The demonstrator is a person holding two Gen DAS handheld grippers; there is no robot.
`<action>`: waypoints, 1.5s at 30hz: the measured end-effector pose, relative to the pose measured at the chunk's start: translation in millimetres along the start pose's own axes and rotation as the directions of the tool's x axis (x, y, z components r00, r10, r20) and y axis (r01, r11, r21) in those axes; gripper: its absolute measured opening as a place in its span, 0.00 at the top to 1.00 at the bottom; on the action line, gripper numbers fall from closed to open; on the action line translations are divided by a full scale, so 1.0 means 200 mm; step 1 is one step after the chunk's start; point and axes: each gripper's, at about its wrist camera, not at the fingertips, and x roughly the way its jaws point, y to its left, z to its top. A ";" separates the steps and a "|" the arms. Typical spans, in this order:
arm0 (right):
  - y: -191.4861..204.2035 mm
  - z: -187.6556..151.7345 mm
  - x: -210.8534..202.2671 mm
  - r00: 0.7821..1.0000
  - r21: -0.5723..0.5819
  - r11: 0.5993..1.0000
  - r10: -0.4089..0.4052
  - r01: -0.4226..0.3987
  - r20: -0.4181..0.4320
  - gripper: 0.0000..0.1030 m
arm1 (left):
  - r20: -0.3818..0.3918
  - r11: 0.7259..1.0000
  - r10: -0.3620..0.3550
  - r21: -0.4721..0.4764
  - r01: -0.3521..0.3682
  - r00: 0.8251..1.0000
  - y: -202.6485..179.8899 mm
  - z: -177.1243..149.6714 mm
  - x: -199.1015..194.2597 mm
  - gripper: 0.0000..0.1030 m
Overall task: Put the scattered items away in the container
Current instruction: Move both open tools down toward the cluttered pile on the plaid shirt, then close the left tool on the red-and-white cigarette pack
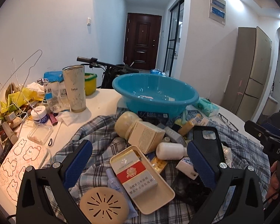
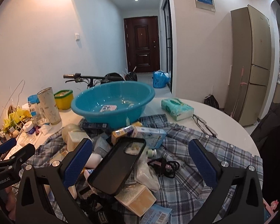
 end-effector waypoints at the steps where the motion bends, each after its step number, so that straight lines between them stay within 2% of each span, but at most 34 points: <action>1: 0.00 -0.01 0.01 1.000 0.002 1.000 0.002 -0.002 -0.008 0.01 | -0.004 1.000 0.001 0.000 -0.001 1.000 0.00 -0.01 0.01 0.00; 4: 0.01 -0.02 0.02 1.000 -0.002 1.000 0.002 -0.002 -0.020 0.01 | -0.017 1.000 0.013 -0.018 -0.013 1.000 0.02 -0.03 0.02 0.00; 10: 0.03 -0.04 0.05 0.999 -0.023 1.000 0.006 -0.007 -0.048 0.01 | -0.084 0.999 -0.010 -0.044 0.006 0.996 0.04 -0.06 0.08 0.00; 19: 0.07 -0.06 0.10 0.997 -0.038 0.999 0.014 -0.017 -0.073 0.01 | -0.131 1.000 0.011 0.009 -0.010 0.991 0.00 -0.10 0.17 0.00; 27: 0.07 -0.07 0.16 0.994 -0.043 0.999 0.001 -0.005 -0.106 0.01 | -0.240 0.992 -0.107 -0.095 0.086 0.965 0.04 -0.14 0.28 0.00; 31: 0.07 -0.09 0.18 0.993 -0.053 0.999 0.002 -0.008 -0.122 0.01 | -0.262 0.991 -0.115 -0.103 0.091 0.958 0.03 -0.16 0.32 0.01; 32: 0.08 -0.09 0.19 0.992 -0.054 0.998 0.005 -0.012 -0.126 0.01 | -0.270 0.990 -0.116 -0.106 0.090 0.956 0.03 -0.16 0.33 0.01; 34: 0.08 -0.09 0.20 0.991 -0.054 0.998 0.008 -0.015 -0.131 0.01 | -0.288 0.990 -0.119 -0.112 0.090 0.950 0.03 -0.17 0.36 0.12; 38: 0.08 -0.09 0.23 0.990 -0.059 0.998 0.011 -0.019 -0.143 0.01 | -0.342 0.986 -0.133 -0.140 0.090 0.930 0.05 -0.21 0.44 0.14; 43: 0.07 -0.10 0.24 0.988 -0.058 0.998 0.009 -0.018 -0.152 0.01 | -0.333 0.993 -0.082 -0.109 0.048 0.939 0.05 -0.21 0.46 0.15; 45: 0.07 -0.10 0.24 0.988 -0.057 0.998 0.008 -0.017 -0.154 0.01 | -0.330 0.995 -0.062 -0.093 0.033 0.942 0.04 -0.21 0.47 0.20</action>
